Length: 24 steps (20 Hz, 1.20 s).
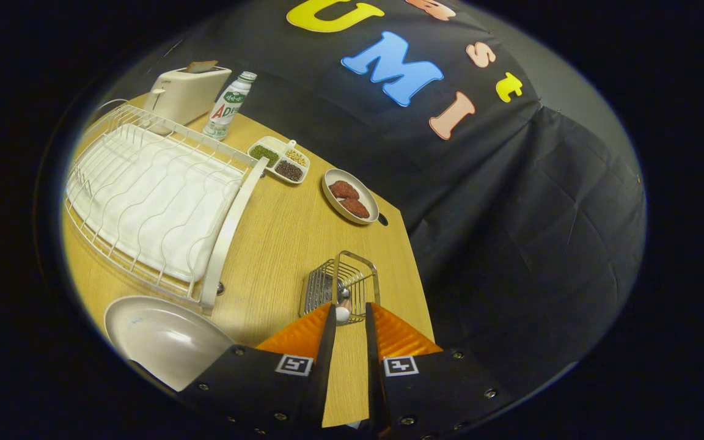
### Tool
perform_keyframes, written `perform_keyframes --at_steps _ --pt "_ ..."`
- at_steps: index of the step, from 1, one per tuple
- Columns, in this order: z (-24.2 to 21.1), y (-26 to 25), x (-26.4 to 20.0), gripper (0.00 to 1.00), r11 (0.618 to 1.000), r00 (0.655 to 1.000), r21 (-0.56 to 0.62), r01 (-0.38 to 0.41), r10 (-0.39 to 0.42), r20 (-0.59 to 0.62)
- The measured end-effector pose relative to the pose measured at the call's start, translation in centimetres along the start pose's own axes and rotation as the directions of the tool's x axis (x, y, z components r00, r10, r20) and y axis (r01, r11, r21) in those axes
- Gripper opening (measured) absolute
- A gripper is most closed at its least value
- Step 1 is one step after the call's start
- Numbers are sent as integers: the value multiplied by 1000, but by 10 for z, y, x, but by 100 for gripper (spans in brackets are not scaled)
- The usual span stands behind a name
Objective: Take the plate from the dish rack, then take the spoon from the basket and place it into the plate.
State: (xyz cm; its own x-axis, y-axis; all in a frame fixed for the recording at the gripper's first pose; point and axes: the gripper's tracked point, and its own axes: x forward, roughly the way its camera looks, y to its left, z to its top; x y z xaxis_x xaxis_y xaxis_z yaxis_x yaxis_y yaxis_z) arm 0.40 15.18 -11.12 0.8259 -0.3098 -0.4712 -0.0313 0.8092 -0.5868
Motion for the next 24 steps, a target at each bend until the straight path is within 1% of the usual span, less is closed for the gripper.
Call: perform_keyframes --at_steps 3,5,6,7,10,11,12,13,14,17,18,19,20,22,24 --pt "4 12 3 28 999 1000 -31 -27 27 2" --pt "4 12 5 28 999 1000 -47 -21 21 7" --pt "1 11 6 36 998 1000 -52 -18 18 3" --pt "0 10 9 41 998 1000 -52 -21 21 -5" --pt "-7 12 19 41 998 999 -52 -26 24 -29" --pt "-8 8 21 45 998 999 -59 -17 15 -37" --pt "-9 6 27 67 998 999 -59 -18 16 -43" --pt "-11 6 36 77 998 999 -59 -19 17 -45" --pt "-9 6 34 85 998 999 -62 -19 16 -48" --pt "-11 -1 43 84 998 998 -66 -4 0 -64" --pt "-11 1 45 69 998 998 -65 -14 10 -62" --pt "-10 4 44 57 998 998 -61 -34 30 -57" --pt "-9 7 48 28 997 998 -64 -45 42 -53" --pt "-12 4 45 16 996 998 -83 -33 28 -59" --pt "-16 7 43 16 996 997 -75 -42 37 -67"
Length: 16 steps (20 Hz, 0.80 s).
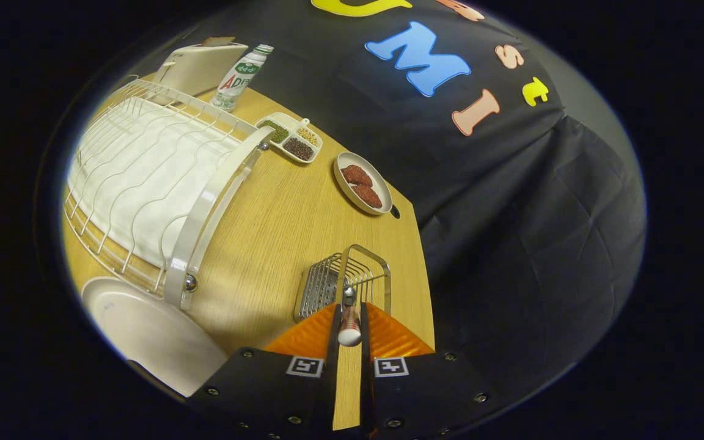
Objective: Take the plate from the dish rack, then take the spoon from the basket and place it into the plate.
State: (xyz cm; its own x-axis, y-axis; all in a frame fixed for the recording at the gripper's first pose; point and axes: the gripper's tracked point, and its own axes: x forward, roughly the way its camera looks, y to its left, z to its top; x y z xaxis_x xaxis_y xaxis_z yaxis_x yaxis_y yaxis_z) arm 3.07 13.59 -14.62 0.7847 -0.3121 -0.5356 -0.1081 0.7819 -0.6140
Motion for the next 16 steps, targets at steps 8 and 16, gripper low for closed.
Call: perform_keyframes --at_steps 8,16 --pt "4 -17 -36 9 998 998 47 37 -39 40" --pt "26 -27 -113 9 997 982 29 72 -76 175"
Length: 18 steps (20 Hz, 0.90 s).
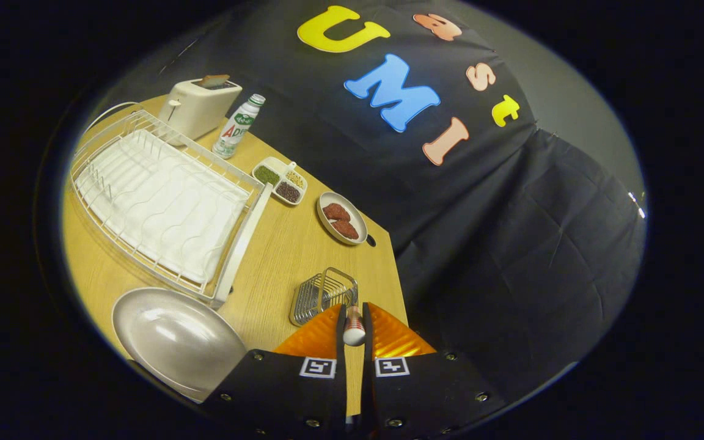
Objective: Take the plate from the dish rack, then take the spoon from the basket and place it into the plate.
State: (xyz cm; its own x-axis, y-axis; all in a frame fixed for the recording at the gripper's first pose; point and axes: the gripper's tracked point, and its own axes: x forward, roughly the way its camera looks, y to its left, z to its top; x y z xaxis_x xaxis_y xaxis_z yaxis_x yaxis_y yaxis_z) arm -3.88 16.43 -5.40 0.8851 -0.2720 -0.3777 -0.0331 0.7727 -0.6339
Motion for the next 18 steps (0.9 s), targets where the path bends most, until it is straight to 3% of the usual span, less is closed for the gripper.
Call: perform_keyframes --at_steps 11,18 --pt "-14 76 -112 9 973 970 -148 -174 195 142" --pt "-30 124 -136 9 930 930 -201 -308 339 142"
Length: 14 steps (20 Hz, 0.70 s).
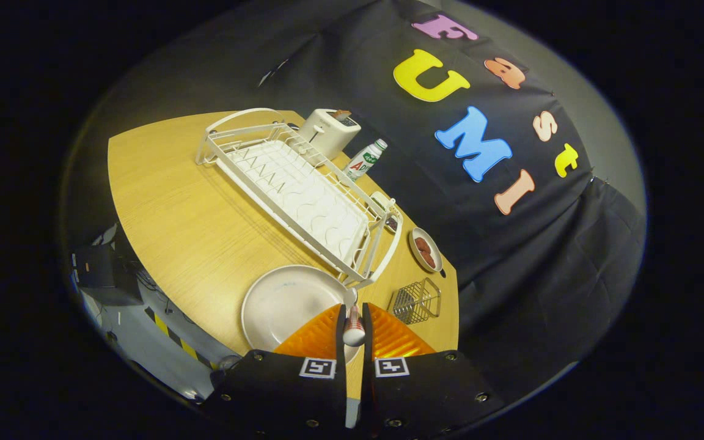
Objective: Take the plate from the dish rack, then take the spoon from the basket and place it into the plate.
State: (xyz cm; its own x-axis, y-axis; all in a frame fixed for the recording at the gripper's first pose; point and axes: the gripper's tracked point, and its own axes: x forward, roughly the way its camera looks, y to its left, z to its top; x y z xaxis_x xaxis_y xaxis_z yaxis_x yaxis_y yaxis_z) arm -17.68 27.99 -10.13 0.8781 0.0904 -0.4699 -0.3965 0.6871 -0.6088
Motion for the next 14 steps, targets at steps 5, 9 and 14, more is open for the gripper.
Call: perform_keyframes --at_steps 5,9,14 --pt "-15 8 13 9 999 999 -28 -22 21 -49" --pt "-23 11 28 9 998 996 -41 -53 50 -68" --pt "-19 9 34 22 995 997 -69 -71 68 -49"
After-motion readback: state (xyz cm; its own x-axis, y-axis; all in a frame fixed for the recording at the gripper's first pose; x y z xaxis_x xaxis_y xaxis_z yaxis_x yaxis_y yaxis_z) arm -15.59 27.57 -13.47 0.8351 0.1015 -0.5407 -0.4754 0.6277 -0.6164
